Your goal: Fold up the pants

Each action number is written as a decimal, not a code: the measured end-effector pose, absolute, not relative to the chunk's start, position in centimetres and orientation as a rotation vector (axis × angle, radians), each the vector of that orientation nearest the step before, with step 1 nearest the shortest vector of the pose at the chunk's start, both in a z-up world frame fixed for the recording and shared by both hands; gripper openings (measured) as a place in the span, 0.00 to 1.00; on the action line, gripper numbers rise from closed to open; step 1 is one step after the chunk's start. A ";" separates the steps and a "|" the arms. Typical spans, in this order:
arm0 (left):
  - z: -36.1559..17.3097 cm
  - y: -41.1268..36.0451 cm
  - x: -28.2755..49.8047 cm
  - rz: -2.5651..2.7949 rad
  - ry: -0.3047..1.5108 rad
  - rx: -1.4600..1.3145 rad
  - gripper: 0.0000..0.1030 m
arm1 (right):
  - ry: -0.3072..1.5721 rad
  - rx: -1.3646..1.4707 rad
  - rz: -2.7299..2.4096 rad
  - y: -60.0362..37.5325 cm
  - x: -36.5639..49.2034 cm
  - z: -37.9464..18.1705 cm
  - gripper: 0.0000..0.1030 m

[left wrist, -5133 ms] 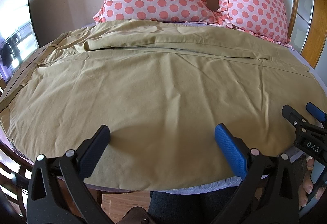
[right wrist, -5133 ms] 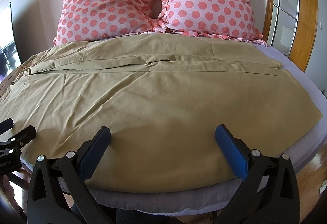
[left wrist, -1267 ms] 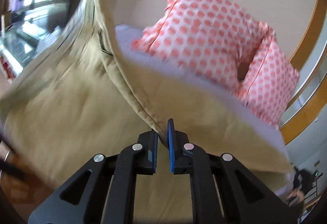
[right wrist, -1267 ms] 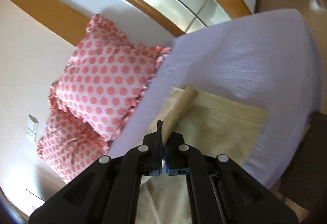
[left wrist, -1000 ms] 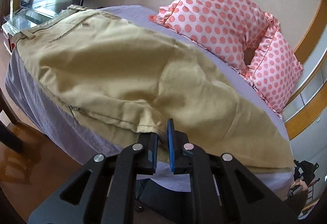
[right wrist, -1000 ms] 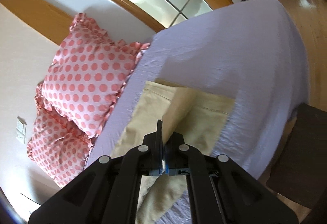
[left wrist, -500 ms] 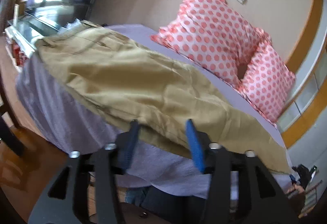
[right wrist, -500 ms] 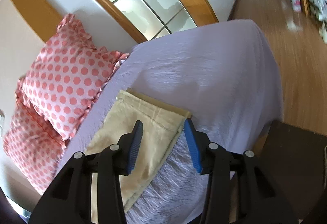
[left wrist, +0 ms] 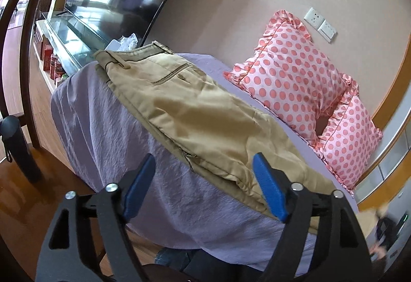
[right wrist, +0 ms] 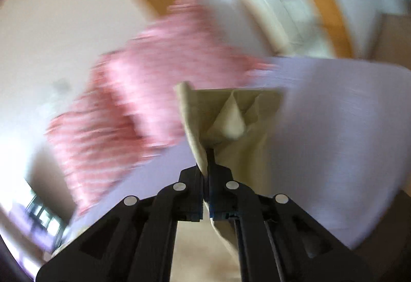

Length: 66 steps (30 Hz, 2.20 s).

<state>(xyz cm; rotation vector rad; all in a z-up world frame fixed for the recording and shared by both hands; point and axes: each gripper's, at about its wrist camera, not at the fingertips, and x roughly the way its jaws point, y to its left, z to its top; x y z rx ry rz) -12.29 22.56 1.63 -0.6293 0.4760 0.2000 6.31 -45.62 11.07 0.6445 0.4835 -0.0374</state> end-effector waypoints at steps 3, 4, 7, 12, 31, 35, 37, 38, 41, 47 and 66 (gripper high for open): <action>1.3 22.1 -12.2 0.151 0.483 -0.625 0.77 | 0.478 0.555 0.254 -36.6 8.8 13.9 0.03; 1.2 22.0 -12.1 0.139 0.485 -0.626 0.79 | 0.506 0.518 0.365 -32.8 9.5 14.1 0.03; 0.2 21.4 -11.0 0.086 0.537 -0.637 0.82 | 0.690 0.351 0.603 -22.9 10.2 11.5 0.03; -1.0 20.8 -9.8 0.022 0.573 -0.663 0.84 | 0.958 0.172 0.737 -16.1 8.1 6.4 0.24; 0.2 26.6 -6.3 0.136 0.511 -0.828 0.84 | 0.904 0.446 0.662 -21.6 9.1 6.2 0.82; 1.6 30.1 -6.2 0.227 0.469 -0.830 0.83 | 0.910 0.454 0.651 -22.0 9.1 5.9 0.82; 1.5 31.9 -5.5 0.250 0.479 -0.848 0.79 | 0.910 0.466 0.648 -22.1 9.1 5.7 0.82; 1.2 32.6 -5.3 0.265 0.490 -0.865 0.74 | 0.910 0.470 0.649 -22.2 9.2 5.7 0.82; 0.1 34.2 -5.0 0.285 0.509 -0.902 0.48 | 0.898 0.477 0.646 -22.5 9.1 5.7 0.82; 3.3 31.9 -3.7 0.368 0.539 -0.708 0.09 | 0.850 0.493 0.605 -24.7 9.1 6.2 0.82; 1.7 -18.1 -1.7 -0.649 0.649 0.442 0.04 | 0.679 0.731 0.191 -41.4 7.9 6.6 0.82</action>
